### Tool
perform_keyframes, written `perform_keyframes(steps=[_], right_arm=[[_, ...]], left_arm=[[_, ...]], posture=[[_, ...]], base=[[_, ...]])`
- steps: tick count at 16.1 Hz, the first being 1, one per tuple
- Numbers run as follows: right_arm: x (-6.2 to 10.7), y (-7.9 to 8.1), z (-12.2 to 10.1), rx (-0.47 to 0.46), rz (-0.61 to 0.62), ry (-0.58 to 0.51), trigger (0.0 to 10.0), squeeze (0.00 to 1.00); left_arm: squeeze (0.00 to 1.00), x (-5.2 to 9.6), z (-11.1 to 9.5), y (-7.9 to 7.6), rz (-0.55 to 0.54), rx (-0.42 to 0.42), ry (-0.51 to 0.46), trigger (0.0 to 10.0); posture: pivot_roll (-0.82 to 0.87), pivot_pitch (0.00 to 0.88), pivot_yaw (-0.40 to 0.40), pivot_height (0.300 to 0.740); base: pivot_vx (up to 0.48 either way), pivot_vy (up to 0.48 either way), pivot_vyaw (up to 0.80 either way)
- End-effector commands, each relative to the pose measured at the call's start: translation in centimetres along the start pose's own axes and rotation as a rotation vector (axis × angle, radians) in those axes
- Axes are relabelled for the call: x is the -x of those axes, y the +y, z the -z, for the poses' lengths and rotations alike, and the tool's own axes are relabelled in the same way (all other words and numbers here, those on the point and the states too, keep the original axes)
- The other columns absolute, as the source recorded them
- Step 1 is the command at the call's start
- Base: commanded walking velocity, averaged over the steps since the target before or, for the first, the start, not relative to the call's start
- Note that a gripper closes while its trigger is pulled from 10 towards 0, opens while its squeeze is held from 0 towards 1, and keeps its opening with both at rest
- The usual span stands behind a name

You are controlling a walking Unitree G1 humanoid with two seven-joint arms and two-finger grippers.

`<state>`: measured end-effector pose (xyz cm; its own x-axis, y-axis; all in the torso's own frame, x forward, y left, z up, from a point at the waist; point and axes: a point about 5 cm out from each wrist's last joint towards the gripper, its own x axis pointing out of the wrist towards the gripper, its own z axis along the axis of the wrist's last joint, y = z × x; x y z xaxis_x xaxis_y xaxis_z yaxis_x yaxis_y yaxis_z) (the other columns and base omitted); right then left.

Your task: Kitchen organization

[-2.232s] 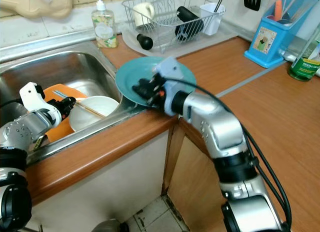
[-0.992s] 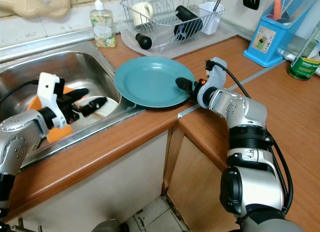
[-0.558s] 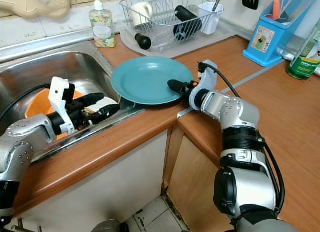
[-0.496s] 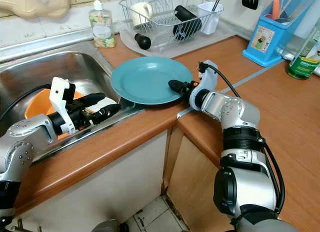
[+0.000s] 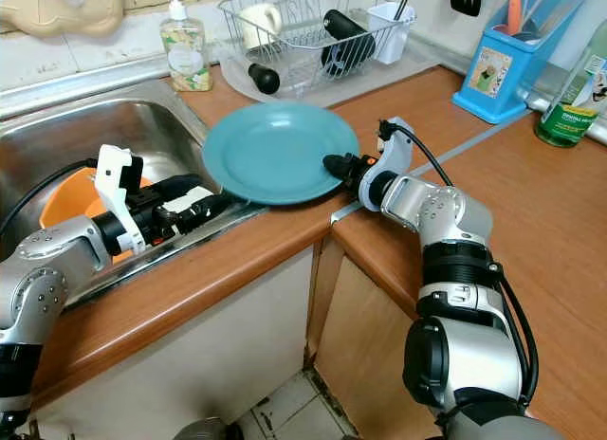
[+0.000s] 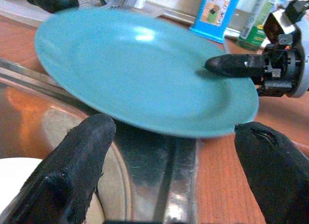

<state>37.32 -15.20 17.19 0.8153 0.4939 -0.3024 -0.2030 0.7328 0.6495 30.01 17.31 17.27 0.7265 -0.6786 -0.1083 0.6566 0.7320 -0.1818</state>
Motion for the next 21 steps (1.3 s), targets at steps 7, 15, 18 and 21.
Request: perform_keyframes(steps=[7,15,18,21], right_arm=[[0.8,2.2,-2.0,0.002,-0.149,-0.114,0.0,0.0],[2.5,5.8,-2.6,0.038,-0.426,-0.186,0.0,0.0],[2.4,5.8,-2.3,0.034,-0.418,-0.18,0.0,0.0],[2.4,5.6,-2.2,0.028,-0.401,-0.185,0.0,0.0]], left_arm=[[1.0,0.2,-2.1,2.4,-0.198,0.107,-0.152,10.0],[0.0,0.1,-1.9,4.3,-0.336,0.213,-0.241,10.0],[0.0,0.2,-2.5,2.0,-0.085,0.365,-0.353,0.0],[0.0,0.5,-2.8,1.3,0.001,0.424,-0.417,0.0]], posture=[[-0.01,0.0,0.039,0.74],[-0.01,0.0,0.048,0.74],[-0.01,0.0,0.048,0.74],[-0.01,0.0,0.049,0.74]], base=[[0.0,0.0,0.0],[0.0,0.0,0.0],[0.0,0.0,0.0],[0.0,0.0,0.0]])
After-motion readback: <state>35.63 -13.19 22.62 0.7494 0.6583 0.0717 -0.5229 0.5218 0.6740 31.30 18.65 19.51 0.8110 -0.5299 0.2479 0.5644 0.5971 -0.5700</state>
